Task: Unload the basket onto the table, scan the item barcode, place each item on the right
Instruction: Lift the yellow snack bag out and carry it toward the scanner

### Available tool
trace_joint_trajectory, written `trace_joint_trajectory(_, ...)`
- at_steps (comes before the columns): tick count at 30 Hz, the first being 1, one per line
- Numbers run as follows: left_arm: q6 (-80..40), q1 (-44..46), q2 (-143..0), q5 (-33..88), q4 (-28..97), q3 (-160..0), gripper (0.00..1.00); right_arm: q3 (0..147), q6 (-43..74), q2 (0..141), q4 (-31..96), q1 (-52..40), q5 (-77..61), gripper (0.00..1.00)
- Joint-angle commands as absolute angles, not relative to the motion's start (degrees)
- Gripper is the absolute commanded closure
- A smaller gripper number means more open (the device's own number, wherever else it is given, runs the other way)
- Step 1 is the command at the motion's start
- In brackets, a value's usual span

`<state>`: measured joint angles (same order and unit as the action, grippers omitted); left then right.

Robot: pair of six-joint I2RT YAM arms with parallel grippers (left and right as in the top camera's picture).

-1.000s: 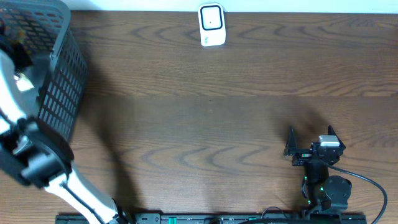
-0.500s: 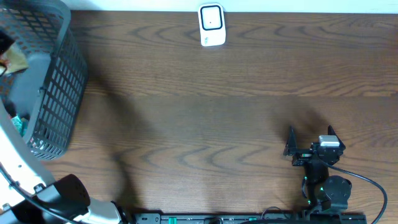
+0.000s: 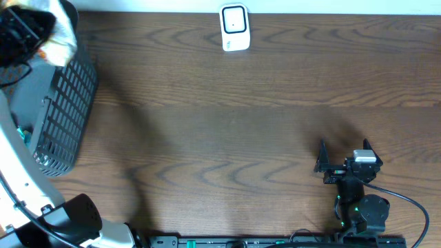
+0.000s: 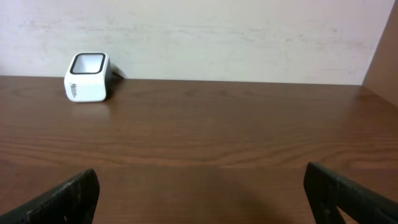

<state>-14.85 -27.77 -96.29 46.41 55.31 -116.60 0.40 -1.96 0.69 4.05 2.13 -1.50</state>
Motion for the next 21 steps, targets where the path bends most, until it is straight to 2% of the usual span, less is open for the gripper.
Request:
trace_joint_trajectory(1, -14.9, -24.8, -95.2, 51.9, 56.5, -116.8, 0.92, 0.3, -2.4, 0.4, 4.3, 2.6, -1.2, 0.01)
trace_joint_trajectory(12, -14.9, -8.6, -95.5, 51.2, 64.5, -116.5, 0.92, 0.3, -2.4, 0.4, 4.3, 2.6, -1.2, 0.01)
trace_joint_trajectory(16, -15.0, -1.9, -95.5, 42.2, 64.5, -116.5, 0.92, 0.3, -2.4, 0.4, 4.3, 2.6, -1.2, 0.01)
trace_joint_trajectory(21, -17.1, 7.0, -95.5, 25.1, 65.4, -116.4, 0.92, 0.3, -2.4, 0.4, 4.3, 2.6, -1.2, 0.01)
